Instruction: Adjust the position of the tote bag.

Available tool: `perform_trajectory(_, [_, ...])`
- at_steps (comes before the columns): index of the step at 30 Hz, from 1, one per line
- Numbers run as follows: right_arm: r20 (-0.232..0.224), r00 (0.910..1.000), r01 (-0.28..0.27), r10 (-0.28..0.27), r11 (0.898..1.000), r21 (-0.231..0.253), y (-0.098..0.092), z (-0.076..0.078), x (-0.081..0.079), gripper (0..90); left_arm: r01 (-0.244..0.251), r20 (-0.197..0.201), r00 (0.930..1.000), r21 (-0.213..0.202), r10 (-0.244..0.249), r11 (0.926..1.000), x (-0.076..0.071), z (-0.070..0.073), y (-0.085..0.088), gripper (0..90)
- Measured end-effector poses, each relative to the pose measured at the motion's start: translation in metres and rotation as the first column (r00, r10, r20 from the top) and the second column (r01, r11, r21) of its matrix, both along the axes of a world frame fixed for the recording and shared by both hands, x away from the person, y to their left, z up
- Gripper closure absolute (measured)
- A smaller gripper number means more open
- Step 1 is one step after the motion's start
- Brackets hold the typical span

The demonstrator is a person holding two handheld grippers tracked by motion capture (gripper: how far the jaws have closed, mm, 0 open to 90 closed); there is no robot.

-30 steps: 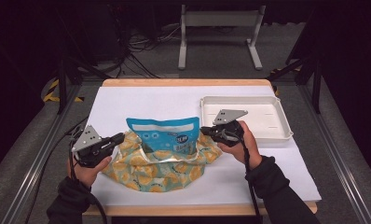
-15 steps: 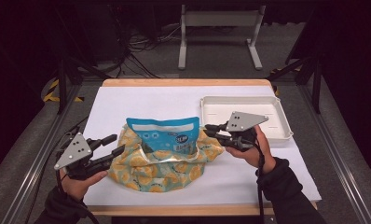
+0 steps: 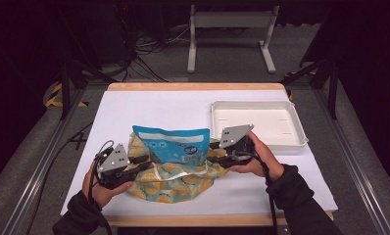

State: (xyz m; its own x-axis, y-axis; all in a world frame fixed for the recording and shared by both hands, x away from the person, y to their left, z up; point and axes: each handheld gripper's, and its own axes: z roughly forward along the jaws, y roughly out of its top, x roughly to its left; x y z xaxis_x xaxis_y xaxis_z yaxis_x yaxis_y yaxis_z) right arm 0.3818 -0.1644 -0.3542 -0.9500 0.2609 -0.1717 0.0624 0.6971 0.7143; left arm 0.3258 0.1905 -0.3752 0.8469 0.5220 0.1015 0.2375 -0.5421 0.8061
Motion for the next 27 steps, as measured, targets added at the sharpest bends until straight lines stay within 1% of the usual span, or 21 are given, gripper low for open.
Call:
perform_trajectory(2, [-0.015,0.9999,0.004,-0.005,0.999,-0.034,0.003,-0.007,0.004,53.3,-0.001,-0.016,0.9999,0.041,0.002,0.9991,0.002,-0.006,-0.004,76.0])
perform_trajectory(4, [-0.021,0.9998,-0.004,0.002,0.996,-0.09,0.007,-0.015,0.006,50.0,0.003,-0.036,0.9994,0.081,0.0,0.9967,0.004,-0.012,-0.006,75.6])
perform_trajectory(5, [-0.022,0.9998,-0.004,0.001,0.993,-0.119,0.009,-0.018,0.006,49.0,-0.002,-0.047,0.9989,0.1,0.006,0.995,0.006,-0.016,-0.007,74.7])
perform_trajectory(6, [-0.033,0.9994,-0.009,0.004,0.99,-0.14,0.011,-0.021,0.006,48.4,0.003,-0.065,0.9979,0.115,0.005,0.9934,0.007,-0.02,-0.008,74.3])
perform_trajectory(7, [-0.042,0.9991,-0.009,0.002,0.987,-0.159,0.012,-0.024,0.007,44.9,0.005,-0.077,0.997,0.133,0.006,0.9911,0.008,-0.023,-0.008,74.2])
perform_trajectory(8, [-0.059,0.9982,-0.023,0.013,0.984,-0.175,0.013,-0.027,0.007,40.8,0.002,-0.09,0.9958,0.152,0.012,0.9884,0.01,-0.027,-0.009,73.1])
perform_trajectory(9, [-0.085,0.996,-0.041,0.026,0.982,-0.184,0.015,-0.03,0.006,40.3,0.006,-0.107,0.9941,0.175,0.013,0.9845,0.011,-0.031,-0.009,71.8])
perform_trajectory(10, [-0.096,0.9947,-0.057,0.038,0.977,-0.206,0.016,-0.034,0.005,38.5,0.002,-0.114,0.9933,0.188,0.02,0.9821,0.012,-0.034,-0.009,69.8])
perform_trajectory(11, [-0.085,0.996,-0.047,0.028,0.972,-0.23,0.019,-0.038,0.004,37.3,-0.005,-0.13,0.991,0.191,0.03,0.9815,0.013,-0.037,-0.008,68.0])
perform_trajectory(13, [-0.105,0.9944,-0.043,0.018,0.969,-0.245,0.021,-0.043,0.005,35.5,-0.014,-0.139,0.9893,0.219,0.045,0.9756,0.013,-0.041,-0.008,63.4])
perform_trajectory(14, [-0.106,0.9943,-0.04,0.013,0.967,-0.253,0.022,-0.045,0.005,34.5,-0.008,-0.144,0.9887,0.228,0.041,0.9737,0.013,-0.042,-0.008,63.0])
perform_trajectory(17, [-0.117,0.9932,-0.028,-0.004,0.963,-0.269,0.023,-0.05,0.006,31.5,-0.012,-0.159,0.9855,0.283,0.06,0.9589,0.012,-0.046,-0.008,59.0])
perform_trajectory(18, [-0.126,0.992,-0.03,-0.007,0.959,-0.283,0.023,-0.053,0.005,30.1,-0.009,-0.172,0.9832,0.294,0.062,0.9557,0.012,-0.048,-0.007,57.5])
perform_trajectory(19, [-0.122,0.9924,-0.024,-0.013,0.953,-0.301,0.023,-0.055,0.005,29.1,-0.008,-0.178,0.9819,0.295,0.063,0.9553,0.013,-0.05,-0.007,56.8])
perform_trajectory(20, [-0.121,0.9924,-0.017,-0.021,0.952,-0.306,0.023,-0.057,0.004,27.8,-0.002,-0.192,0.9793,0.306,0.064,0.9519,0.013,-0.052,-0.005,55.9])
perform_trajectory(21, [-0.123,0.9919,-0.01,-0.03,0.95,-0.313,0.022,-0.06,0.004,26.9,-0.012,-0.201,0.9765,0.313,0.078,0.9497,0.013,-0.054,-0.004,53.3])
perform_trajectory(22, [-0.13,0.9911,-0.013,-0.03,0.949,-0.316,0.021,-0.062,0.005,26.8,-0.005,-0.212,0.9741,0.324,0.078,0.9459,0.014,-0.056,-0.003,52.5])
perform_trajectory(23, [-0.139,0.9897,-0.013,-0.033,0.948,-0.319,0.02,-0.064,0.004,26.5,-0.007,-0.222,0.9716,0.323,0.083,0.9463,0.014,-0.058,-0.001,51.3])
perform_trajectory(24, [-0.132,0.9906,-0.01,-0.034,0.948,-0.318,0.019,-0.067,0.004,25.9,-0.013,-0.221,0.9714,0.312,0.086,0.9501,0.013,-0.059,0.001,50.0])
perform_trajectory(26, [-0.142,0.989,-0.004,-0.042,0.95,-0.311,0.016,-0.07,0.004,25.2,-0.02,-0.218,0.972,0.298,0.089,0.9543,0.012,-0.06,0.006,48.2])
perform_trajectory(27, [-0.142,0.989,-0.004,-0.042,0.95,-0.311,0.016,-0.07,0.004,25.2,-0.02,-0.218,0.972,0.298,0.089,0.9543,0.012,-0.06,0.006,48.0])
